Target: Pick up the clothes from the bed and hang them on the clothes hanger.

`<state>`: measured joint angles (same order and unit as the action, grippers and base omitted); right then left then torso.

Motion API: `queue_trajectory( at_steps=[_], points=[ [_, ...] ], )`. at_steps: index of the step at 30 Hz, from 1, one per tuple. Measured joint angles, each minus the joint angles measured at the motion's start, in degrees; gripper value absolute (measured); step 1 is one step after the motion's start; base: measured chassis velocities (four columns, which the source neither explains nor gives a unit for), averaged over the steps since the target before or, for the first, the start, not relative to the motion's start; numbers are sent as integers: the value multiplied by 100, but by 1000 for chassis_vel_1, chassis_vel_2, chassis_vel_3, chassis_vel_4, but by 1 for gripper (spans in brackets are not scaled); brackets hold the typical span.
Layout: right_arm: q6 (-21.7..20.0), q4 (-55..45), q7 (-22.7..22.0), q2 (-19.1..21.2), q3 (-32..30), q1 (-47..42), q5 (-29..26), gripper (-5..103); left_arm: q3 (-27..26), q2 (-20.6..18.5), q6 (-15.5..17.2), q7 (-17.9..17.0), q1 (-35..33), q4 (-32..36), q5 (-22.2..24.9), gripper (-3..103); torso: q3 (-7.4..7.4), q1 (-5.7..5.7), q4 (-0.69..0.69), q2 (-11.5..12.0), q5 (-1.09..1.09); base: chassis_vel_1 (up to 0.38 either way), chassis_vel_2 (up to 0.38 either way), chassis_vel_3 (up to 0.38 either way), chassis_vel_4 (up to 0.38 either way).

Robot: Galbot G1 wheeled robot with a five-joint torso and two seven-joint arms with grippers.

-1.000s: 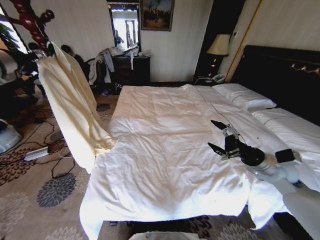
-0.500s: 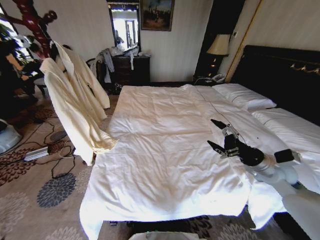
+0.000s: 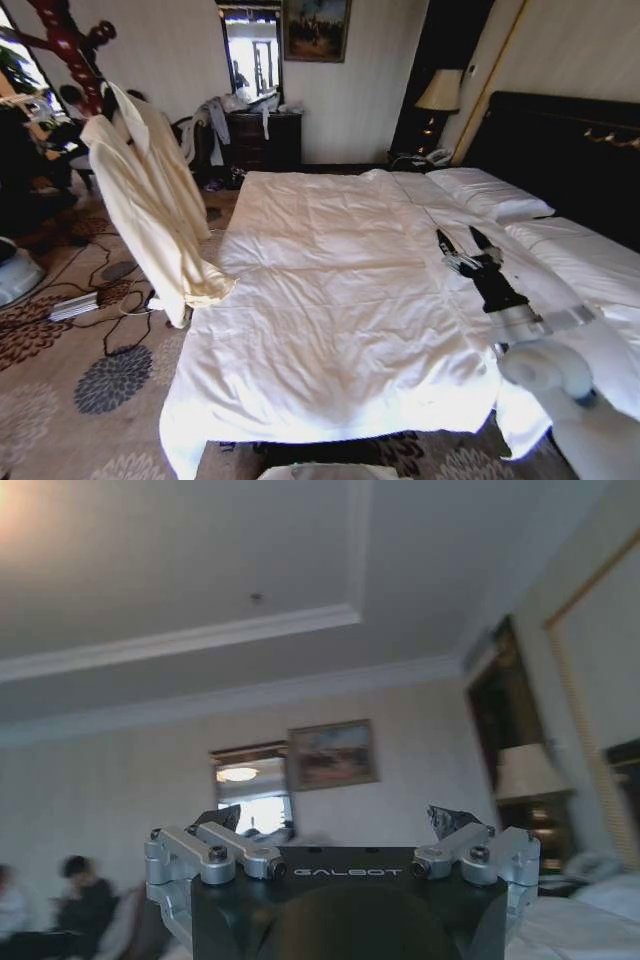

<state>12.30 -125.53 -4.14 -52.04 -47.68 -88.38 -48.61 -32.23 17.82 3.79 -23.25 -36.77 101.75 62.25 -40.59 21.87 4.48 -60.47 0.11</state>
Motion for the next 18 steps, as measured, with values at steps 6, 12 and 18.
queue_trajectory(
  at_steps=[6, 12, 18],
  points=[
    [127, 342, -419, -762, 304, -227, 1173, 100, -996, 1240, -35, -502, -2489, 970, -1074, 100, -2, 1, -3, 1, -9, 0, 0, 0, 0],
    [698, 485, -772, -1519, 538, -818, 2222, 100, -1147, 2949, -499, -132, -4323, 1631, -2191, 100, -1, 0, -5, 1, -16, 0, 0, 0, 0],
    [928, 557, -781, -1923, 978, -1206, 3035, 100, -607, 4432, -899, 256, -5282, 2026, -3738, 100, -1, 0, -2, 1, -9, 0, 0, 0, 0]
  ],
)
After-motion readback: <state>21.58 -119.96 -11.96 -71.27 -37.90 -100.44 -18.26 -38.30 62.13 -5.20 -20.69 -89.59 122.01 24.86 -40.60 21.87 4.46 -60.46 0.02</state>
